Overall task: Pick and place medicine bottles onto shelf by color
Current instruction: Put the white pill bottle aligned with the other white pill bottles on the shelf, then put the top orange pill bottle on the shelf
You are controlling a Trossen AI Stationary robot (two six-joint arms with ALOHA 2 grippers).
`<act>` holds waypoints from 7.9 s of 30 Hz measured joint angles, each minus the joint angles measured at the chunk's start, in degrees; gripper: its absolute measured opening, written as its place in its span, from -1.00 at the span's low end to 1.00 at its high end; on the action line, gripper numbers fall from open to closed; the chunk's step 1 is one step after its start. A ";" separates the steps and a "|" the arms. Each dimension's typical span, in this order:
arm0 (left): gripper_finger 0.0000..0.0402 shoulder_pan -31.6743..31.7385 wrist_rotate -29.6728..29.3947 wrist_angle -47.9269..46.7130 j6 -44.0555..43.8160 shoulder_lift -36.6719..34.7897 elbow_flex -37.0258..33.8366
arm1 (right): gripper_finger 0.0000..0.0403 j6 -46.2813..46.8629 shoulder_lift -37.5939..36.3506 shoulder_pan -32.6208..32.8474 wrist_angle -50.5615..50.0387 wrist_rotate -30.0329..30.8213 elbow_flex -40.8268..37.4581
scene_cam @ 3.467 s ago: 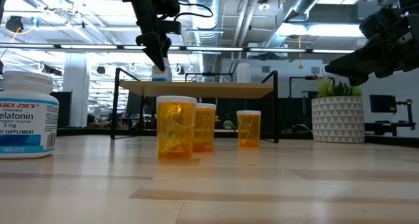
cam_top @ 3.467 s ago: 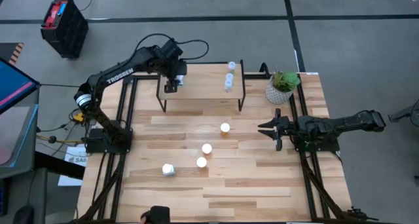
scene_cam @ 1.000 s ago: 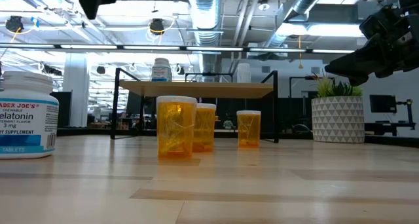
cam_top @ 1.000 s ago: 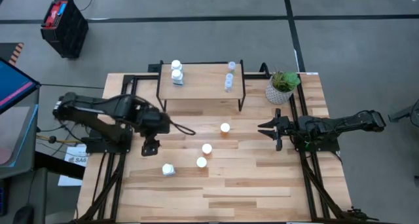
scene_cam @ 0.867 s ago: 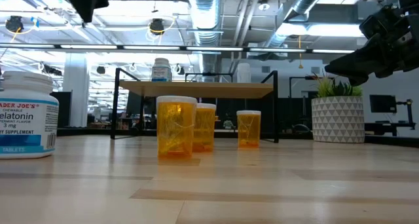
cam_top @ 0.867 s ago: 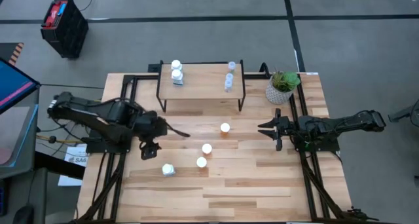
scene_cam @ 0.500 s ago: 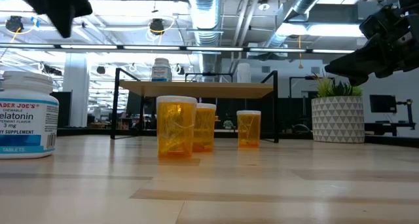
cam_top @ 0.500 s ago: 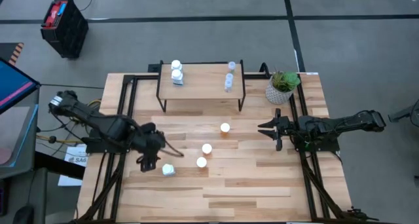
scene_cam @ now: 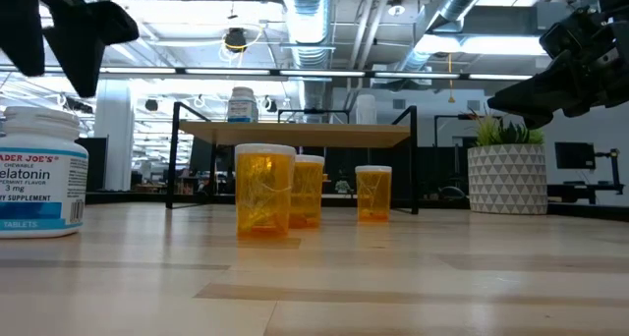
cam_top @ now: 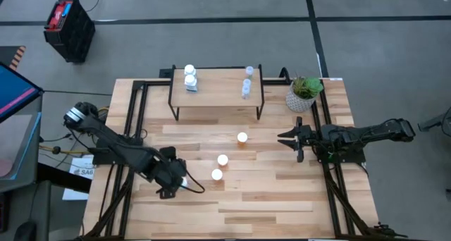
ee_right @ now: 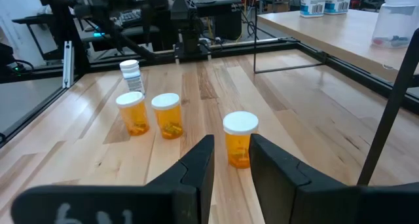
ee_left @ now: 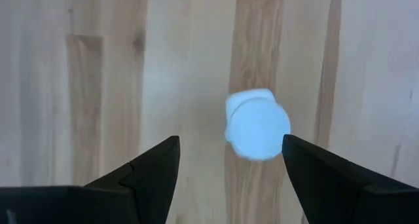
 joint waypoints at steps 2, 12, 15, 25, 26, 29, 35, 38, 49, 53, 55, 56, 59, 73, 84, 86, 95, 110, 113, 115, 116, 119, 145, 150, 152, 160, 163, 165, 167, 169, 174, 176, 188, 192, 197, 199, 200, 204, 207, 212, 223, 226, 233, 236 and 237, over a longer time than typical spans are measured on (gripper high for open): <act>0.28 0.00 0.73 0.46 0.63 1.47 0.00 | -0.41 0.00 0.00 -0.01 0.00 0.00 0.00; 0.28 0.00 3.90 2.35 -1.88 2.22 0.00 | -0.41 0.00 0.00 -0.01 0.00 0.00 -0.01; 0.28 -0.17 2.27 3.28 -3.43 3.07 -0.28 | -0.41 0.01 0.00 0.01 0.00 0.01 -0.01; 0.28 -0.61 2.29 6.21 -3.98 6.42 -1.07 | -0.41 0.01 0.00 0.00 0.00 0.00 0.00; 0.28 -0.61 2.00 6.42 -4.37 6.37 -1.06 | -0.41 0.01 0.00 0.01 0.00 0.00 0.00; 0.28 -0.81 -0.08 6.62 -5.17 6.37 -1.05 | -0.41 0.01 0.00 0.01 0.00 0.01 0.01; 0.28 -1.62 0.73 7.13 -7.11 7.20 -2.05 | -0.41 0.00 0.00 0.01 0.00 0.01 -0.01; 0.28 -2.12 1.11 8.05 -7.38 8.62 -2.14 | -0.41 0.00 0.00 0.00 0.00 0.01 0.00; 0.28 -2.51 -0.40 8.67 -7.02 10.05 -2.12 | -0.41 -0.01 0.00 0.01 0.00 0.01 0.01; 0.22 -2.51 -0.47 8.72 -6.95 10.05 -2.12 | -0.41 0.00 0.00 -0.01 0.00 0.00 0.01; 0.16 -2.49 -0.50 8.58 -6.94 10.05 -2.12 | -0.41 0.01 0.00 -0.01 0.00 0.00 -0.01; 0.13 -2.49 -0.49 8.41 -6.94 10.05 -2.12 | -0.41 0.01 0.00 -0.01 0.00 0.01 0.01; 0.04 -2.37 0.33 8.39 -6.38 10.05 -2.12 | -0.41 0.01 0.00 0.01 0.00 -0.01 -0.01; -0.26 -1.94 0.38 2.26 1.56 8.98 2.37 | -0.41 0.01 0.00 0.01 0.00 0.01 -0.01; -0.23 4.94 -11.13 -17.78 19.13 4.08 20.24 | -0.41 0.01 0.00 -0.01 0.00 0.01 0.01; -0.23 7.41 -12.97 -18.90 23.79 2.75 22.20 | -0.41 0.01 0.00 -0.01 0.00 0.00 0.01; -0.22 27.29 -9.85 -17.71 41.00 -3.22 25.03 | -0.41 0.01 0.00 0.01 0.00 0.01 0.00; -0.21 56.78 7.74 -8.57 66.10 -0.36 25.05 | -0.41 0.01 0.00 -0.01 0.00 -0.01 -0.01; -0.21 59.20 8.93 -8.95 67.91 0.71 25.05 | -0.41 0.01 0.00 0.01 0.00 0.01 -0.01; -0.21 60.18 8.95 -8.61 68.23 1.54 25.05 | -0.41 0.01 0.00 -0.01 0.00 0.00 0.00; -0.20 60.71 9.03 -8.71 68.21 1.92 25.05 | -0.41 0.01 -0.02 0.00 0.00 0.01 -0.01; -0.19 61.55 9.03 -8.79 68.39 2.74 25.05 | -0.41 -0.01 0.00 -0.01 0.03 -0.01 -0.01; -0.20 66.82 12.57 -9.26 75.63 4.72 24.93 | -0.41 0.00 -0.01 -0.01 0.07 0.01 -0.01; -0.20 66.45 9.82 -8.46 77.94 5.93 25.05 | -0.41 -0.01 -0.01 -0.01 0.05 0.01 0.00; -0.20 66.04 8.68 -7.86 78.05 6.06 25.05 | -0.41 -0.01 0.00 0.00 0.07 -0.01 0.00; -0.05 65.29 8.11 -7.61 73.64 6.18 25.05 | -0.41 0.00 -0.01 -0.01 0.06 0.00 -0.01; -0.02 64.59 6.10 -7.69 72.94 6.20 25.03 | -0.41 -0.01 0.00 0.01 0.04 -0.01 0.00; 0.00 63.99 3.59 -7.69 72.70 6.20 25.03 | -0.41 -0.01 0.00 -0.01 0.04 0.01 -0.01; 0.02 63.50 2.48 -7.74 72.66 6.20 25.03 | -0.41 -0.01 0.00 0.01 0.05 -0.01 0.01; 0.04 63.02 2.48 -7.73 72.99 6.20 25.03 | -0.41 -0.01 0.00 -0.01 0.04 -0.01 -0.01; 0.12 62.14 1.90 -7.73 72.73 6.20 25.03 | -0.41 -0.01 0.00 -0.01 0.04 0.01 -0.01; 0.15 61.86 0.84 -7.71 72.62 6.20 25.03 | -0.41 -0.01 0.00 -0.01 0.04 0.01 -0.01; 0.27 61.22 -1.28 -7.94 73.10 6.22 30.15 | -0.41 0.01 0.00 0.01 0.04 0.00 0.00; 0.27 60.72 -1.44 -8.29 73.17 6.20 33.60 | -0.41 0.01 0.00 -0.01 0.04 0.01 -0.01; 0.27 58.49 -0.25 -8.93 71.93 6.19 36.49 | -0.41 -0.01 -0.01 -0.01 0.04 0.01 0.01; 0.27 56.93 0.03 -9.35 70.40 6.18 37.11 | -0.41 0.00 -0.02 0.00 0.04 0.01 -0.01; 0.27 56.06 0.04 -9.34 69.53 6.18 37.21 | -0.41 0.00 0.00 0.00 0.04 0.00 0.01; 0.27 52.61 0.95 -10.34 67.07 6.18 37.22 | -0.41 -0.01 0.00 -0.01 0.04 0.01 0.01; 0.26 50.27 2.66 -11.64 64.98 6.18 37.22 | -0.41 -0.01 -0.01 0.01 0.04 0.00 0.00; 0.26 47.43 5.58 -14.71 60.08 6.18 37.24 | -0.41 -0.01 0.00 0.01 0.04 0.01 0.01; 0.26 43.38 7.35 -25.62 50.82 6.18 37.24 | -0.41 -0.08 -0.02 -0.77 0.04 0.01 -0.01; 0.26 42.88 8.31 -27.89 49.02 6.18 37.24 | -0.41 -0.08 -0.02 -1.15 0.07 0.01 0.01; 0.26 42.80 9.80 -30.36 48.05 6.18 37.24 | -0.41 -0.05 -0.02 -1.76 0.07 0.01 -0.01; 0.26 42.80 9.64 -32.25 47.55 6.18 37.24 | -0.41 -0.03 -0.02 -1.76 0.07 0.01 0.00; 0.26 42.80 9.65 -33.08 47.27 6.18 37.24 | -0.41 -0.03 -0.01 -1.76 0.07 0.01 0.00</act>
